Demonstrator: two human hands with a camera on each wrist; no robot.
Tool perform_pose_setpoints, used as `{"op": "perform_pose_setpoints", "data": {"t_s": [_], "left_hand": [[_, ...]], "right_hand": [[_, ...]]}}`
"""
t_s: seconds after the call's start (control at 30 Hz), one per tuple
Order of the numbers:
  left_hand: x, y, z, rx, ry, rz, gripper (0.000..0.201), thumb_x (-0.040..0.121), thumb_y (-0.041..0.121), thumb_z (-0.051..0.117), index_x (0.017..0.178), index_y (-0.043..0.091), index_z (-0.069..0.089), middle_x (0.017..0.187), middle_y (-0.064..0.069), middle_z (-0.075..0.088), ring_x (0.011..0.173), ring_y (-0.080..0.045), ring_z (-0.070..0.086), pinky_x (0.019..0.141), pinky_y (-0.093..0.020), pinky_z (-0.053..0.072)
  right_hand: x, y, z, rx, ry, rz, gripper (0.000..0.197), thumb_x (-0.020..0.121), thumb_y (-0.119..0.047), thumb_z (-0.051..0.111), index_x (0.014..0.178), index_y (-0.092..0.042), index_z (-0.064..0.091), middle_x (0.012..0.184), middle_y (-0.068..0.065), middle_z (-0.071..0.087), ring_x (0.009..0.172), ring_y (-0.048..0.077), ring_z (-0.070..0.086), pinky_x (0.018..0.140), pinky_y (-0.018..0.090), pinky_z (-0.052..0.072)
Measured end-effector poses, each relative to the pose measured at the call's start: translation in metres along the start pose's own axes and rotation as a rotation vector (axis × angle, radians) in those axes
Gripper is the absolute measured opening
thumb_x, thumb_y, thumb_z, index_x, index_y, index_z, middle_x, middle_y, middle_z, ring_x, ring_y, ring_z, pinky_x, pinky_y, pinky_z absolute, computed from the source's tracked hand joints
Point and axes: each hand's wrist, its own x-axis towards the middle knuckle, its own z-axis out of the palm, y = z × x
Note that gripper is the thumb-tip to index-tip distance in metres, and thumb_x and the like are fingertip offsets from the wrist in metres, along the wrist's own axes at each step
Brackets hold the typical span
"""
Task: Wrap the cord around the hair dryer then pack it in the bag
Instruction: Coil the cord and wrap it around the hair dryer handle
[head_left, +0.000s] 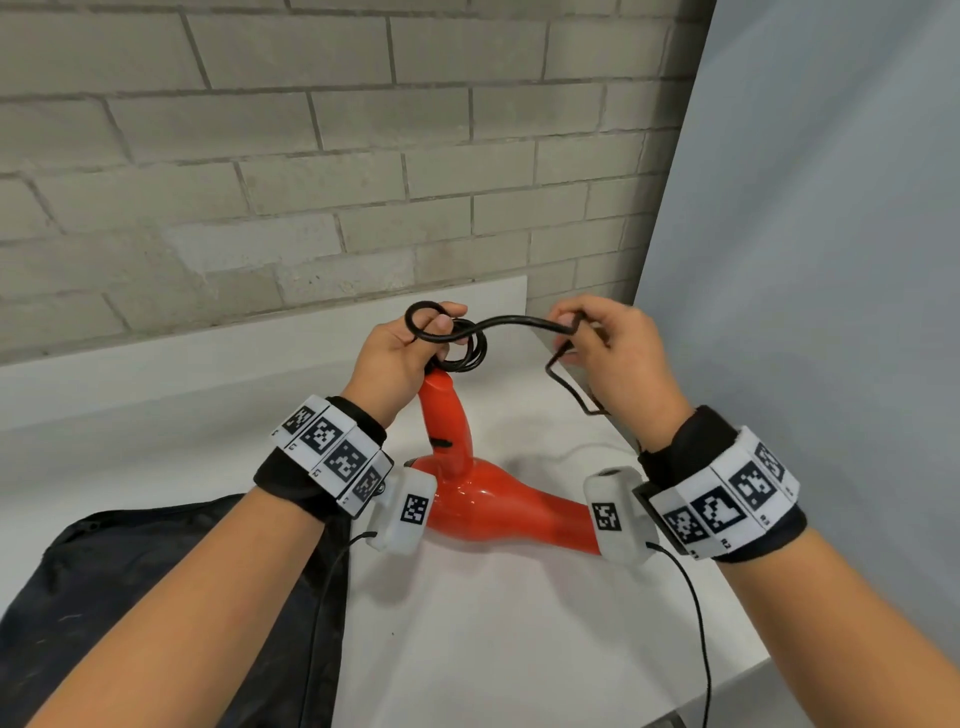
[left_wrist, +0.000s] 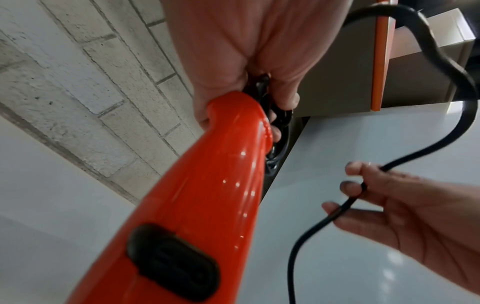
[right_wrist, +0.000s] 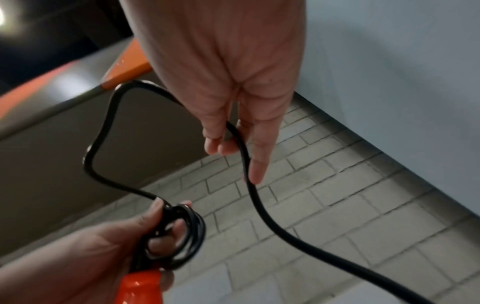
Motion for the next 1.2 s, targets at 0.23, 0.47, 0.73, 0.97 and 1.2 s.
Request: {"op": "perform_pose_setpoints", "data": {"t_s": [0.23, 0.47, 0.73, 0.97, 1.2], "left_hand": [[-0.004, 0.004, 0.001, 0.08, -0.001, 0.038, 0.022, 0.093, 0.015, 0.045, 0.106, 0.005, 0.061, 0.072, 0.005, 0.063, 0.064, 0.003, 0.06, 0.064, -0.009, 0.045], [-0.002, 0.006, 0.004, 0.094, -0.089, 0.013, 0.017, 0.092, 0.016, 0.046, 0.099, 0.01, 0.061, 0.07, -0.006, 0.057, 0.061, -0.005, 0.052, 0.061, -0.014, 0.041], [-0.002, 0.01, 0.002, 0.184, -0.177, 0.017, 0.022, 0.092, 0.009, 0.044, 0.1, 0.0, 0.062, 0.062, 0.003, 0.049, 0.063, 0.003, 0.047, 0.061, -0.006, 0.038], [0.006, 0.0, -0.003, 0.211, -0.204, 0.048, 0.026, 0.075, 0.054, 0.047, 0.084, 0.038, 0.065, 0.071, 0.005, 0.059, 0.068, -0.003, 0.054, 0.066, -0.016, 0.043], [0.01, -0.005, -0.002, 0.138, -0.182, -0.002, 0.021, 0.079, 0.039, 0.047, 0.085, 0.027, 0.063, 0.045, 0.011, 0.052, 0.049, 0.001, 0.046, 0.052, -0.01, 0.036]], "right_hand": [[-0.01, 0.016, 0.011, 0.173, -0.266, 0.156, 0.034, 0.091, -0.001, 0.045, 0.075, -0.026, 0.061, 0.077, 0.001, 0.06, 0.072, 0.006, 0.063, 0.073, 0.021, 0.055], [0.0, -0.001, 0.024, 0.402, -0.129, 0.015, 0.032, 0.088, 0.007, 0.048, 0.075, -0.018, 0.062, 0.076, 0.001, 0.06, 0.069, 0.004, 0.058, 0.067, 0.013, 0.052], [0.037, -0.045, 0.013, 0.708, -0.118, -0.162, 0.014, 0.084, -0.007, 0.049, 0.082, -0.015, 0.06, 0.078, -0.005, 0.064, 0.085, 0.014, 0.064, 0.079, 0.022, 0.056], [0.029, -0.029, 0.023, 0.592, -0.185, -0.116, 0.021, 0.088, 0.002, 0.046, 0.093, -0.015, 0.057, 0.092, -0.001, 0.058, 0.09, 0.009, 0.06, 0.086, 0.024, 0.053], [0.024, 0.052, 0.038, -0.203, -0.629, 0.405, 0.048, 0.09, -0.007, 0.051, 0.136, -0.014, 0.038, 0.124, 0.008, 0.051, 0.095, 0.019, 0.055, 0.065, 0.026, 0.05]]}}
